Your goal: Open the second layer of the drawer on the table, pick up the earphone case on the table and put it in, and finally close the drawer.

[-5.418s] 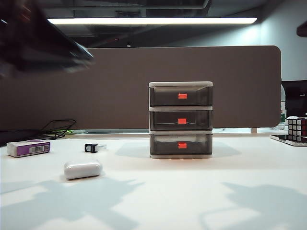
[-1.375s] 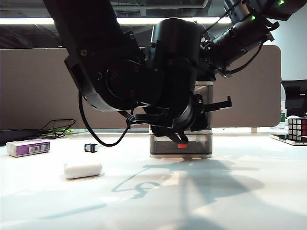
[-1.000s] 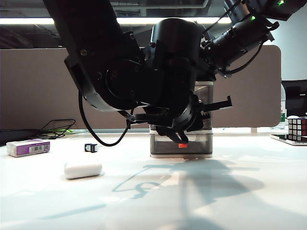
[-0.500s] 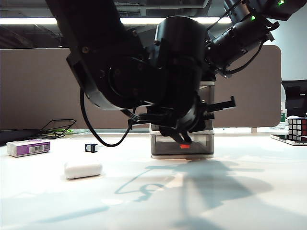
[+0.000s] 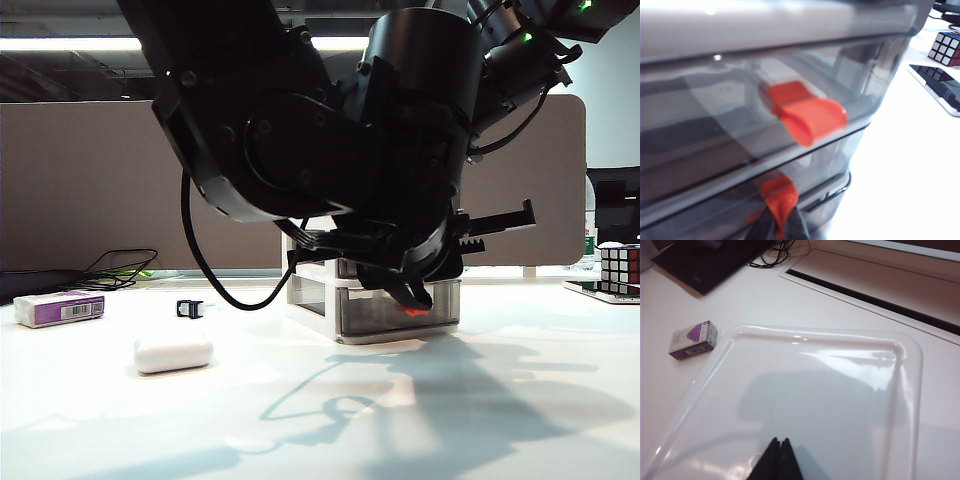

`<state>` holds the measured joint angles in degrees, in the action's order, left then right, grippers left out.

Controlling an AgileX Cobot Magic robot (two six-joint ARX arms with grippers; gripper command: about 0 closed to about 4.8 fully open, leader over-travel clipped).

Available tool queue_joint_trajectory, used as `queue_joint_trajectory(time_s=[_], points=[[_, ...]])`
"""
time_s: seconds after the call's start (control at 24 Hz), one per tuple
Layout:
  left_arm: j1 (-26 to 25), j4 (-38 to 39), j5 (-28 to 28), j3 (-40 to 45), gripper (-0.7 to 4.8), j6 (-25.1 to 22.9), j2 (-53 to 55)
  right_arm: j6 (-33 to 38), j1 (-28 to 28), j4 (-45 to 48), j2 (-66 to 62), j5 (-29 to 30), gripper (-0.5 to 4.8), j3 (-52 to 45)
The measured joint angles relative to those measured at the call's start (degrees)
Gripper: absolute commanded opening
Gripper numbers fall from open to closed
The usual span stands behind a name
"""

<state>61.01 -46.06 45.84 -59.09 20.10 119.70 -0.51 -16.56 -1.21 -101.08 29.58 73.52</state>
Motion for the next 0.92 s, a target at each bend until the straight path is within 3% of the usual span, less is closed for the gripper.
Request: queue_joint_trajectory(time_s=[0.92], points=[[1.97,5.11,-2.36,-0.11,-0.06,2.60,-1.44,-0.31,-0.48,1.66,-1.40,3.43,-0.05,0.55]])
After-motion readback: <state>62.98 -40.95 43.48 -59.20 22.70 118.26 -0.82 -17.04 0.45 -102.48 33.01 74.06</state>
